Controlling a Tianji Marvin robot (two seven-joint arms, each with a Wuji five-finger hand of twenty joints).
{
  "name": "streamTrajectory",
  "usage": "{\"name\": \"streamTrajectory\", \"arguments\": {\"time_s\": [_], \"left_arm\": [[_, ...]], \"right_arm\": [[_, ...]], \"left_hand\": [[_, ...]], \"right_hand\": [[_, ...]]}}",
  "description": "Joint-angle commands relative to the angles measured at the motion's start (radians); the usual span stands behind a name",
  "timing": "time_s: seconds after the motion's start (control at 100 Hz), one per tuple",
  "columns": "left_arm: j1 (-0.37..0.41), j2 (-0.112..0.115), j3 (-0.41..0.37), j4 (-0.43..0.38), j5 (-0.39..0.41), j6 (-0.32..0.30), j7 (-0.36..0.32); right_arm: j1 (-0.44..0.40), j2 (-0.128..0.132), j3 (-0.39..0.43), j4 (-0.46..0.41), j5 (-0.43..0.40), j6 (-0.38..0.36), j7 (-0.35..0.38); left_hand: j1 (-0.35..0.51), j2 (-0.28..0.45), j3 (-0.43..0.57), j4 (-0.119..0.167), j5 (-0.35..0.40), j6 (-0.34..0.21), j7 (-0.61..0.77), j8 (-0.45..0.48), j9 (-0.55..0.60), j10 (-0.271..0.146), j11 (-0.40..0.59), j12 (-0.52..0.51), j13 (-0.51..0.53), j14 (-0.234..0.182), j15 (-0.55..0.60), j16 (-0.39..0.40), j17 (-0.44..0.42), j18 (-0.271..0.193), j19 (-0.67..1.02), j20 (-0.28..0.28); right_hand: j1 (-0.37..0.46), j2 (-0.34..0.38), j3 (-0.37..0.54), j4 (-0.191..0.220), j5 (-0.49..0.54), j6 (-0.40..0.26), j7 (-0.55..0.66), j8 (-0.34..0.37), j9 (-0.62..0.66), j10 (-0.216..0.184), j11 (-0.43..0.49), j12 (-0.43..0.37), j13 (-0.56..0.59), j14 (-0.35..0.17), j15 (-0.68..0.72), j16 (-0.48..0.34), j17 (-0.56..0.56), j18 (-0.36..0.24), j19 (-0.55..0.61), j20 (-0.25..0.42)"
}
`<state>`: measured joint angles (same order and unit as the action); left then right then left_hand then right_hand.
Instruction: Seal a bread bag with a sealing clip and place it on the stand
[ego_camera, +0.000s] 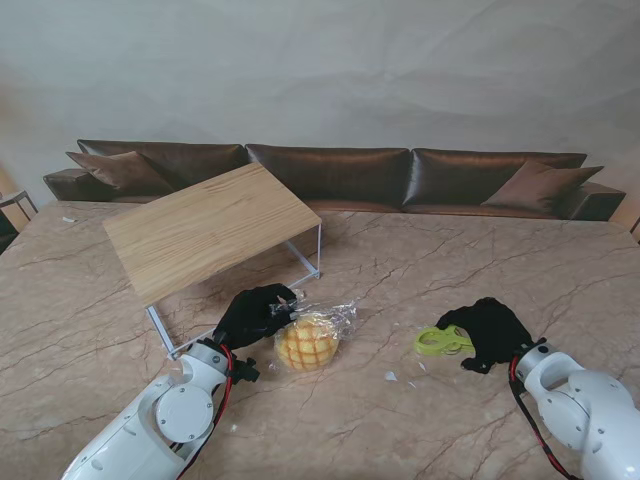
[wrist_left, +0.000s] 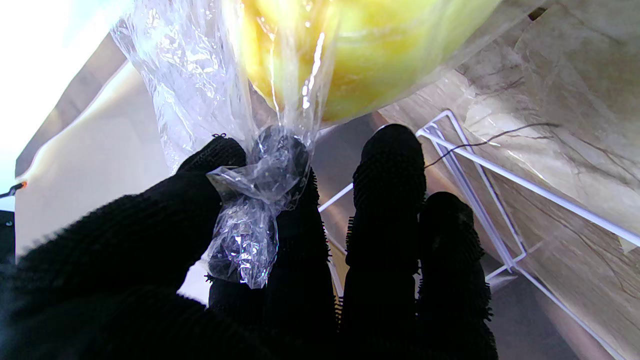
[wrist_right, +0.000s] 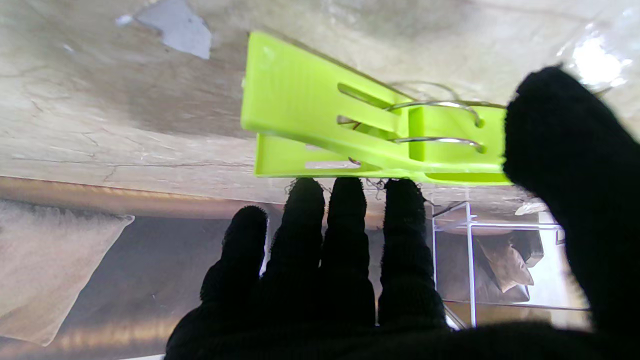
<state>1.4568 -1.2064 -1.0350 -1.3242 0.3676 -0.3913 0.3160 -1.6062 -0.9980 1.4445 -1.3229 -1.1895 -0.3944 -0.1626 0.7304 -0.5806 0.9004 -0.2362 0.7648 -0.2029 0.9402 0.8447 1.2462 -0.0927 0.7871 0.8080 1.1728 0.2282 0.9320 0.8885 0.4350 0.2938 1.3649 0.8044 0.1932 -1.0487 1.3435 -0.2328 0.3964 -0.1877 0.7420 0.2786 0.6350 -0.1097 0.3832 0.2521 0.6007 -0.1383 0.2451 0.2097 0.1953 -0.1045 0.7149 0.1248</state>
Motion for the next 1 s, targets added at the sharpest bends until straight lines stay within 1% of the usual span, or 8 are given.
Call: {"name": "streamTrajectory", "arguments": {"time_s": [0.0, 0.35, 0.48, 0.71, 0.82, 0.95, 0.96, 0.99], "left_arm": [[0.006, -0.003, 0.001, -0.003, -0.003, -0.001, -0.004], [0.003, -0.004, -0.007, 0.011, -0.02, -0.008, -0.011], [0.003, -0.003, -0.008, 0.011, -0.022, -0.008, -0.016], [-0.001, -0.003, -0.005, 0.014, -0.023, -0.014, -0.018], [-0.002, -0.003, -0.004, 0.016, -0.023, -0.015, -0.017], [-0.002, -0.003, -0.003, 0.017, -0.023, -0.013, -0.017], [-0.002, -0.003, -0.003, 0.017, -0.023, -0.013, -0.017], [-0.002, -0.003, -0.003, 0.016, -0.023, -0.012, -0.018]], "right_arm": [[0.003, 0.001, -0.015, 0.02, -0.012, -0.002, 0.024], [0.059, 0.011, -0.086, 0.092, -0.004, -0.008, 0.055], [0.089, 0.021, -0.144, 0.144, -0.036, -0.001, -0.007], [0.137, 0.024, -0.222, 0.204, -0.025, 0.025, -0.033], [0.159, 0.027, -0.258, 0.225, -0.034, 0.047, -0.066], [0.18, 0.025, -0.288, 0.245, -0.031, 0.082, -0.096], [0.181, 0.024, -0.29, 0.246, -0.029, 0.084, -0.097], [0.186, 0.023, -0.294, 0.251, -0.023, 0.087, -0.099]], "left_hand": [[0.037, 0.083, 0.022, 0.016, 0.04, -0.15, 0.076, 0.045, 0.009, -0.081, 0.028, 0.029, 0.0, -0.015, 0.008, 0.014, -0.012, -0.016, 0.044, 0.023], [0.04, 0.086, 0.019, 0.015, 0.037, -0.147, 0.075, 0.044, 0.008, -0.08, 0.028, 0.029, -0.002, -0.015, 0.009, 0.015, -0.014, -0.016, 0.043, 0.024], [0.043, 0.085, 0.016, 0.014, 0.034, -0.145, 0.075, 0.042, 0.007, -0.081, 0.028, 0.028, -0.002, -0.015, 0.009, 0.015, -0.014, -0.016, 0.043, 0.024], [0.044, 0.086, 0.01, 0.012, 0.032, -0.145, 0.077, 0.038, 0.005, -0.082, 0.029, 0.027, -0.004, -0.016, 0.009, 0.015, -0.015, -0.017, 0.042, 0.025], [0.044, 0.088, 0.009, 0.012, 0.032, -0.146, 0.079, 0.038, 0.004, -0.082, 0.029, 0.027, -0.006, -0.017, 0.008, 0.015, -0.015, -0.016, 0.042, 0.025], [0.046, 0.089, 0.006, 0.012, 0.028, -0.146, 0.077, 0.035, 0.001, -0.081, 0.028, 0.028, -0.008, -0.017, 0.006, 0.014, -0.018, -0.017, 0.04, 0.024], [0.046, 0.089, 0.006, 0.012, 0.029, -0.146, 0.077, 0.035, 0.001, -0.081, 0.028, 0.028, -0.009, -0.016, 0.006, 0.014, -0.018, -0.017, 0.04, 0.024], [0.046, 0.089, 0.005, 0.012, 0.029, -0.146, 0.077, 0.034, 0.001, -0.081, 0.028, 0.028, -0.01, -0.017, 0.005, 0.014, -0.018, -0.017, 0.039, 0.024]], "right_hand": [[-0.002, 0.017, -0.005, -0.004, 0.001, 0.015, -0.012, -0.009, 0.015, 0.018, 0.009, -0.005, -0.006, -0.002, -0.008, -0.008, -0.023, 0.005, 0.02, 0.021], [0.035, 0.03, -0.003, 0.005, 0.005, 0.005, -0.015, -0.011, 0.03, 0.01, -0.007, -0.013, 0.001, -0.011, -0.015, -0.012, -0.043, -0.004, 0.006, 0.016], [0.054, -0.014, 0.017, 0.003, 0.027, -0.001, 0.0, -0.004, 0.061, 0.011, 0.004, -0.008, 0.031, 0.0, -0.003, -0.008, -0.027, 0.019, 0.024, 0.024], [0.093, -0.017, 0.03, 0.006, 0.051, 0.006, 0.002, 0.001, 0.128, 0.037, 0.005, -0.007, 0.078, 0.048, 0.051, 0.023, -0.043, 0.073, 0.264, 0.214], [0.149, 0.034, 0.032, 0.022, 0.047, -0.005, 0.018, 0.01, 0.179, 0.025, 0.113, 0.04, 0.131, 0.082, 0.151, 0.13, -0.041, 0.103, 0.325, 0.355], [0.199, 0.171, 0.02, 0.052, 0.116, 0.002, 0.037, 0.02, 0.294, -0.007, 0.3, 0.107, 0.196, 0.086, 0.262, 0.233, -0.017, 0.116, 0.357, 0.42], [0.202, 0.18, 0.018, 0.047, 0.124, 0.004, 0.036, 0.02, 0.303, -0.007, 0.313, 0.11, 0.199, 0.085, 0.272, 0.241, -0.016, 0.116, 0.358, 0.423], [0.218, 0.179, 0.009, -0.047, 0.155, -0.002, 0.037, 0.022, 0.339, -0.013, 0.346, 0.122, 0.206, 0.082, 0.306, 0.271, -0.011, 0.118, 0.366, 0.432]]}}
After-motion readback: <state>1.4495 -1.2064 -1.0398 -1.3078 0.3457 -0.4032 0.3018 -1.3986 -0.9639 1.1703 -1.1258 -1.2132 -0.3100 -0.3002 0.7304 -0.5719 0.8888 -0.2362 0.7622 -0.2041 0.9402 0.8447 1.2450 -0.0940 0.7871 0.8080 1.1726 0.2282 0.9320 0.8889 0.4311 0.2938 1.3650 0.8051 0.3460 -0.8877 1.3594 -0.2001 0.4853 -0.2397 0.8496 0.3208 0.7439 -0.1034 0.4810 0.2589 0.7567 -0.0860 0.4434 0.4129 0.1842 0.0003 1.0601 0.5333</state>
